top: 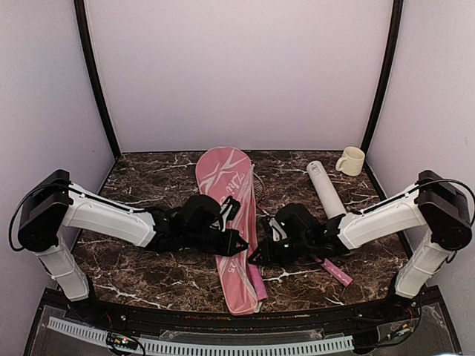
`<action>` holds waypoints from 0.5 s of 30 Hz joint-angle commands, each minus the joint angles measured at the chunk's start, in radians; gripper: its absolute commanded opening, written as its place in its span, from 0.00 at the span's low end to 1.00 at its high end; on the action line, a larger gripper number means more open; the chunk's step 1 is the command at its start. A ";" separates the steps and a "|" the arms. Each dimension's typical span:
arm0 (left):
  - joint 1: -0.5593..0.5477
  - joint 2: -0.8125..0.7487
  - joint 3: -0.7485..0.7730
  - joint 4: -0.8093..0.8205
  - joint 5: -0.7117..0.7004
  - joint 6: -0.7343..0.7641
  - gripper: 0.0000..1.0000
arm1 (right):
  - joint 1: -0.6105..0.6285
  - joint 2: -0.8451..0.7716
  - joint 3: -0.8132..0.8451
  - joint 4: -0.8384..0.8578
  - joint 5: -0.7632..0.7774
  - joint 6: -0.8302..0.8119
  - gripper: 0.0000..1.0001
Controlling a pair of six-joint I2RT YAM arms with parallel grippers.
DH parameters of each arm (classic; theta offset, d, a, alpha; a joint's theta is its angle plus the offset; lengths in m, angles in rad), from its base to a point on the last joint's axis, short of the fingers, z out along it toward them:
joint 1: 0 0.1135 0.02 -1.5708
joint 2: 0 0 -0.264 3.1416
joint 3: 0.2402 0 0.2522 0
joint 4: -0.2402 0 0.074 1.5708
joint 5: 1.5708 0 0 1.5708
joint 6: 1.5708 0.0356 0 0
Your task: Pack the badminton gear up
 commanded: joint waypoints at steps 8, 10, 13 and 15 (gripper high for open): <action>-0.049 -0.001 0.009 0.060 0.182 0.004 0.00 | -0.030 0.061 0.079 0.231 0.087 0.003 0.21; -0.049 0.000 0.012 0.058 0.182 0.003 0.00 | -0.026 0.066 0.093 0.220 0.090 -0.005 0.23; -0.049 -0.012 0.017 0.022 0.150 0.010 0.00 | -0.026 0.065 0.103 0.187 0.105 -0.019 0.27; -0.049 -0.027 0.018 -0.026 0.108 0.017 0.00 | -0.026 0.055 0.105 0.154 0.124 -0.030 0.31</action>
